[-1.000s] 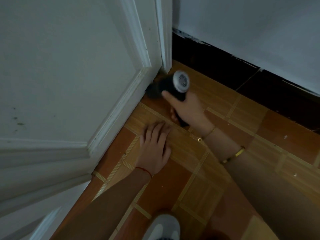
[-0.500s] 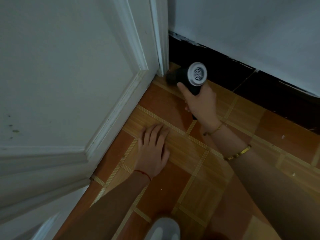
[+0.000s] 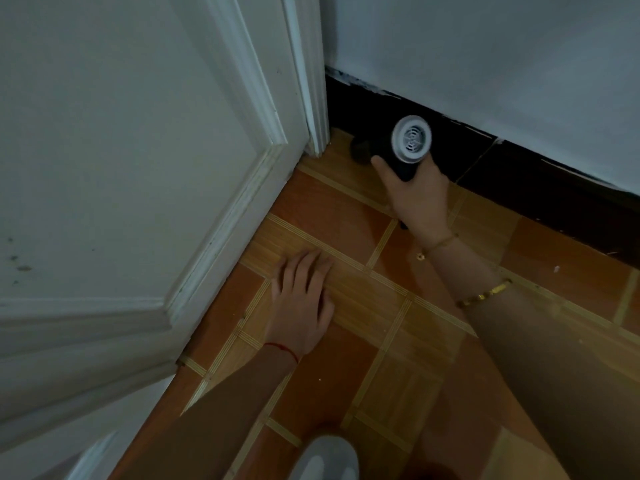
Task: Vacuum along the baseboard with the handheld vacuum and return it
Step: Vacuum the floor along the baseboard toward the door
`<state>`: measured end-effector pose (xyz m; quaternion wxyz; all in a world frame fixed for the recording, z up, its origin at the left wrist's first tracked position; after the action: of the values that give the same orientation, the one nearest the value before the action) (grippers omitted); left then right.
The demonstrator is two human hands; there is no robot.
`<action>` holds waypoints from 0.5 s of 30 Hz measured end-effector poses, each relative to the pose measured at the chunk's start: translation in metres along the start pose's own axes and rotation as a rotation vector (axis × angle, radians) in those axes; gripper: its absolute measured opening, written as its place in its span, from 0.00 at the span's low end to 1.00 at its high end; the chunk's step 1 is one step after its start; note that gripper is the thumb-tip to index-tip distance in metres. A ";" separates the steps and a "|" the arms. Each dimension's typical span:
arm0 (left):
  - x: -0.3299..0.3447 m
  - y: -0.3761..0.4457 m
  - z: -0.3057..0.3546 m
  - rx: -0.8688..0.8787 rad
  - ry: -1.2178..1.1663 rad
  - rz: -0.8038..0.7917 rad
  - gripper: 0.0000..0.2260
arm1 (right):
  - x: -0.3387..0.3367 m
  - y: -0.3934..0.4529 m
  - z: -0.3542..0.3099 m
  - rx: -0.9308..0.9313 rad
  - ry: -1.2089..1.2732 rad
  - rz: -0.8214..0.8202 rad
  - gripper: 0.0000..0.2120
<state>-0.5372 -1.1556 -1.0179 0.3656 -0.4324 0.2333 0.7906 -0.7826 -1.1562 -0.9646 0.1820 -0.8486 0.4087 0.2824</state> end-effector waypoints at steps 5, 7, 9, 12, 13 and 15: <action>0.001 0.000 0.000 0.007 -0.011 0.003 0.19 | -0.003 -0.006 -0.003 -0.031 -0.032 0.021 0.33; 0.001 0.000 -0.001 0.008 -0.006 0.000 0.19 | 0.008 0.002 -0.011 -0.035 -0.019 -0.039 0.34; 0.001 0.000 0.000 0.011 -0.006 0.001 0.19 | 0.015 0.009 -0.018 -0.044 -0.021 -0.070 0.35; 0.000 0.000 0.001 0.013 -0.004 0.005 0.19 | 0.011 0.009 -0.013 -0.047 -0.043 -0.057 0.35; 0.000 -0.001 0.001 0.011 0.000 0.004 0.19 | 0.004 0.005 -0.008 -0.039 -0.045 -0.036 0.34; 0.000 -0.001 0.001 0.011 0.007 0.007 0.19 | -0.011 -0.005 0.004 -0.019 -0.047 0.012 0.33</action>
<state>-0.5372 -1.1547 -1.0170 0.3644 -0.4323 0.2403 0.7891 -0.7858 -1.1440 -0.9604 0.1819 -0.8409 0.4066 0.3072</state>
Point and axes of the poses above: each hand's wrist, its own y-axis towards the middle knuckle, its own x-axis out of the palm, z = x × y, the point moved 9 cm from there along y, towards the middle knuckle, and after that the axes turned 10 degrees about -y, right-handed, at the moved point
